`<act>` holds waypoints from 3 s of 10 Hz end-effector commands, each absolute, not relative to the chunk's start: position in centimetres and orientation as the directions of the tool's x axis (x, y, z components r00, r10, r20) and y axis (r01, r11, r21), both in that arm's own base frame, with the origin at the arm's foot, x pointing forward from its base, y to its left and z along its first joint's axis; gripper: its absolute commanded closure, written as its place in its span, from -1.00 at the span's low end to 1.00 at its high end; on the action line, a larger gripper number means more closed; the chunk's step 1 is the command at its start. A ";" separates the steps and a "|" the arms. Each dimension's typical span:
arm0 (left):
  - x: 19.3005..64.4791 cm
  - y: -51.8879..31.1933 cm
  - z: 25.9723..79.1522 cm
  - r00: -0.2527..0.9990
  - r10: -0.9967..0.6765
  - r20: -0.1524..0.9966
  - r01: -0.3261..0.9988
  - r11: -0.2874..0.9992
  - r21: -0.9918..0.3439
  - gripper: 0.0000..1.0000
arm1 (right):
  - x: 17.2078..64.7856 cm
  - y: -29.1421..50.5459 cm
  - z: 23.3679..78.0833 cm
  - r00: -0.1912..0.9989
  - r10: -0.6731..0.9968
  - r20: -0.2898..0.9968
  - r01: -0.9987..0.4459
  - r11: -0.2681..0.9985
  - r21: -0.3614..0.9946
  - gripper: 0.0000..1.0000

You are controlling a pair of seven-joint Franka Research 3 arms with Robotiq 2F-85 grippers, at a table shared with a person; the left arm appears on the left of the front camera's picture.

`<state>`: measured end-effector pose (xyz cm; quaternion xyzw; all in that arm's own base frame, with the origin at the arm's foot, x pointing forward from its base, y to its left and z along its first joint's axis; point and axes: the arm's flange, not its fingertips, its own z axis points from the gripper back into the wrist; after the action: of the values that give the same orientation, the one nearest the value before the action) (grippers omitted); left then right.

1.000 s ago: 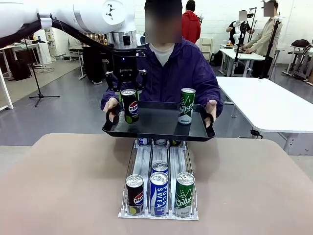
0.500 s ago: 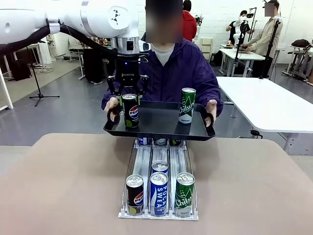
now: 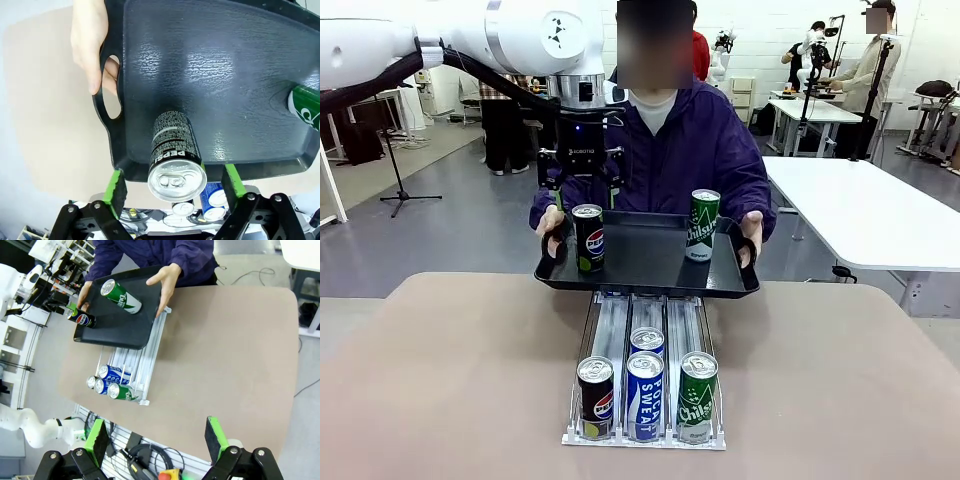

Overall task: Retrieve and hand over the desired beverage to the person.
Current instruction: Place the picked can on the Handle tray extended by the person.

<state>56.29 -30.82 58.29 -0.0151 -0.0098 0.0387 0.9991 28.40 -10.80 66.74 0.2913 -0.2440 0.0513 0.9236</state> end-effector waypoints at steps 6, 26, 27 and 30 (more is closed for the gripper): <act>53.6 -29.4 61.1 0.995 -0.096 0.042 0.096 0.995 0.001 -1.00 | 28.6 -10.8 66.8 0.876 -0.044 0.480 -0.238 0.826 0.511 -1.00; 42.6 -18.3 65.3 0.786 -0.592 0.180 0.618 0.741 -0.263 -1.00 | 28.6 -10.8 66.8 0.876 -0.044 0.480 -0.238 0.826 0.511 -1.00; 41.4 -15.6 66.1 0.699 -0.667 0.256 0.715 0.651 -0.255 -1.00 | 28.6 -10.8 66.8 0.876 -0.044 0.480 -0.238 0.826 0.511 -1.00; 39.1 -6.6 68.5 0.592 -0.649 0.478 0.794 0.570 -0.209 -1.00 | 28.6 -10.8 66.8 0.876 -0.044 0.480 -0.238 0.826 0.511 -1.00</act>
<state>40.08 -8.27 69.78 -0.1849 -0.1573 -0.4194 0.8747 28.46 -10.85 66.72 0.2915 -0.2436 0.0509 0.9237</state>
